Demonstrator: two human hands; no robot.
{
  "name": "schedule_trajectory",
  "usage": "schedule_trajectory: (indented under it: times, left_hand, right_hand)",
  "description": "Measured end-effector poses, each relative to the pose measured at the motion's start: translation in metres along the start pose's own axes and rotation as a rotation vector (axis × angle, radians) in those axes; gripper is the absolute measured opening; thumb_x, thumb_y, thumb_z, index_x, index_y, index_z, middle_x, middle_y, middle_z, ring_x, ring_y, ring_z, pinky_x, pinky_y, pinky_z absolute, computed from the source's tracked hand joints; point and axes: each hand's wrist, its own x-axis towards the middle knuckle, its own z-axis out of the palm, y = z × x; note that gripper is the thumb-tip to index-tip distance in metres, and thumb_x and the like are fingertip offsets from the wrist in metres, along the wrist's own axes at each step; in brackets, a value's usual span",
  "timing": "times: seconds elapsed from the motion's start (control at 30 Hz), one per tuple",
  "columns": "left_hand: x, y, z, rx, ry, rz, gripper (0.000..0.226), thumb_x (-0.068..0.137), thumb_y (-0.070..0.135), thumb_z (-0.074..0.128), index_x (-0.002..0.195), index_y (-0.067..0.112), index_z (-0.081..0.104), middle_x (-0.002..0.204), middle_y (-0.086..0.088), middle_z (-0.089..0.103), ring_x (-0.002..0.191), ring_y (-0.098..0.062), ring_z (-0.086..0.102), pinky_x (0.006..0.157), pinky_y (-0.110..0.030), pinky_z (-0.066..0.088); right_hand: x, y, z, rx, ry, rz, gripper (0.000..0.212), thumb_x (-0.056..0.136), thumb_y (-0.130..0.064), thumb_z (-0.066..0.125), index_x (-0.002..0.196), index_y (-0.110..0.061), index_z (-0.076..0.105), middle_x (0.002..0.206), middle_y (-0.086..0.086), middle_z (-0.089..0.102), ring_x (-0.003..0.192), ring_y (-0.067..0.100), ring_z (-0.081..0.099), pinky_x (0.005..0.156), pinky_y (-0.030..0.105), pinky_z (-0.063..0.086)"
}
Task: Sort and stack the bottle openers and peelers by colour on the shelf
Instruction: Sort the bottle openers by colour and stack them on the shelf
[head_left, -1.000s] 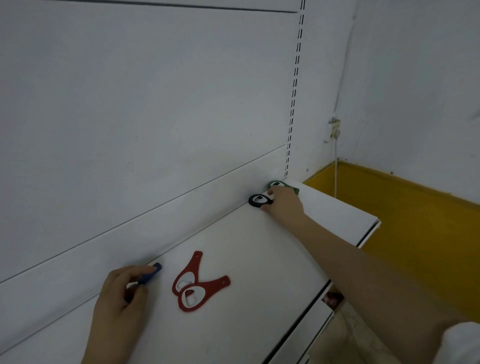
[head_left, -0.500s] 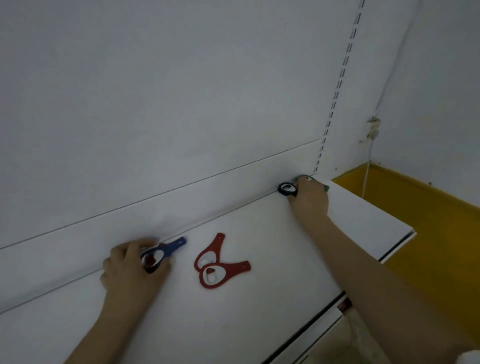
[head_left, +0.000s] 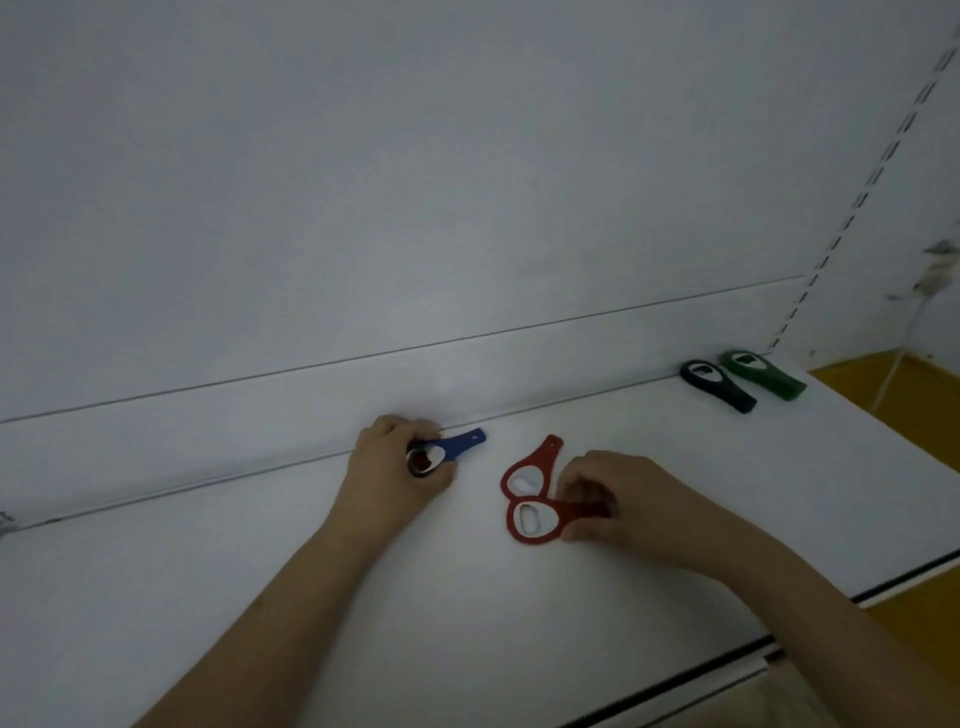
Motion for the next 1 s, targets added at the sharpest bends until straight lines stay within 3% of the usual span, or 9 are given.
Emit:
schedule_trajectory:
  times: [0.13,0.27,0.33,0.4,0.5,0.6,0.67,0.8,1.0]
  left_hand:
    - [0.002,0.003,-0.011,-0.054,-0.010,0.027,0.025,0.079,0.028,0.078,0.104,0.026,0.073,0.099,0.012,0.063,0.093,0.004,0.052,0.078,-0.001,0.036]
    - [0.002,-0.005,-0.033,-0.004,-0.050,0.045,0.021,0.080,0.048,0.074,0.097,0.035,0.071,0.093,0.014,0.064,0.090,-0.004,0.055,0.080,-0.018,0.047]
    - [-0.003,-0.013,-0.048,0.051,-0.089,0.032,0.019,0.081,0.040,0.075,0.096,0.040,0.065,0.099,0.011,0.062,0.096,-0.008,0.053,0.083,-0.020,0.044]
    - [-0.012,-0.022,-0.061,0.104,-0.101,0.017,0.025,0.082,0.037,0.075,0.101,0.045,0.061,0.105,0.008,0.059,0.100,-0.011,0.051,0.088,-0.023,0.042]
    - [-0.028,-0.039,-0.072,0.143,-0.079,-0.016,0.028,0.081,0.049,0.067,0.107,0.039,0.066,0.106,0.008,0.059,0.100,-0.011,0.053,0.090,-0.028,0.045]
    - [-0.042,-0.054,-0.075,0.170,-0.064,-0.056,0.040,0.073,0.066,0.054,0.103,0.042,0.065,0.104,0.012,0.061,0.100,-0.010,0.053,0.088,-0.027,0.045]
    - [-0.049,-0.058,-0.075,0.177,-0.034,-0.074,0.042,0.073,0.062,0.057,0.106,0.038,0.066,0.106,0.011,0.061,0.102,-0.011,0.052,0.090,-0.025,0.044]
    - [-0.057,-0.061,-0.072,0.153,0.056,-0.093,0.032,0.080,0.036,0.074,0.111,0.028,0.069,0.105,0.010,0.057,0.103,-0.012,0.051,0.086,-0.009,0.033]
    - [-0.061,-0.056,-0.073,0.086,0.187,-0.156,0.031,0.080,0.027,0.077,0.110,0.026,0.070,0.105,0.009,0.053,0.106,-0.015,0.047,0.092,-0.021,0.034]
  right_hand:
    - [0.002,0.003,0.002,-0.080,-0.033,-0.101,0.020,0.087,-0.045,0.067,0.097,-0.041,0.049,0.095,-0.025,0.048,0.094,-0.011,0.045,0.077,0.007,0.035]
    - [0.017,0.012,-0.013,-0.115,0.092,-0.181,0.019,0.090,-0.039,0.064,0.106,-0.034,0.056,0.102,-0.024,0.050,0.099,-0.004,0.044,0.084,0.013,0.037]
    - [0.030,0.014,-0.021,-0.137,0.130,-0.219,0.020,0.090,-0.036,0.065,0.107,-0.027,0.061,0.101,-0.020,0.053,0.096,0.000,0.045,0.085,0.014,0.036]
    - [0.043,0.017,-0.022,-0.212,0.096,-0.274,0.017,0.091,-0.033,0.066,0.106,-0.026,0.062,0.101,-0.019,0.054,0.093,0.002,0.044,0.083,0.017,0.035]
    - [0.056,0.023,-0.017,-0.281,0.010,-0.333,0.020,0.090,-0.038,0.067,0.109,-0.033,0.059,0.105,-0.021,0.052,0.096,0.003,0.045,0.086,0.022,0.037]
    - [0.065,0.026,-0.018,-0.233,-0.040,-0.323,0.037,0.084,-0.042,0.072,0.118,-0.033,0.061,0.114,-0.024,0.050,0.105,0.001,0.045,0.096,0.015,0.034]
    - [0.073,0.023,-0.021,-0.226,-0.083,-0.334,0.035,0.082,-0.040,0.075,0.115,-0.033,0.063,0.111,-0.025,0.052,0.104,-0.002,0.047,0.094,0.013,0.034]
    - [0.078,0.012,-0.021,-0.248,-0.141,-0.325,0.023,0.085,-0.040,0.072,0.103,-0.030,0.060,0.099,-0.020,0.054,0.095,-0.002,0.048,0.085,0.018,0.040]
    - [0.072,-0.003,-0.007,-0.316,-0.153,-0.324,0.020,0.093,-0.049,0.056,0.101,-0.031,0.050,0.098,-0.017,0.047,0.089,0.000,0.045,0.080,0.017,0.039]
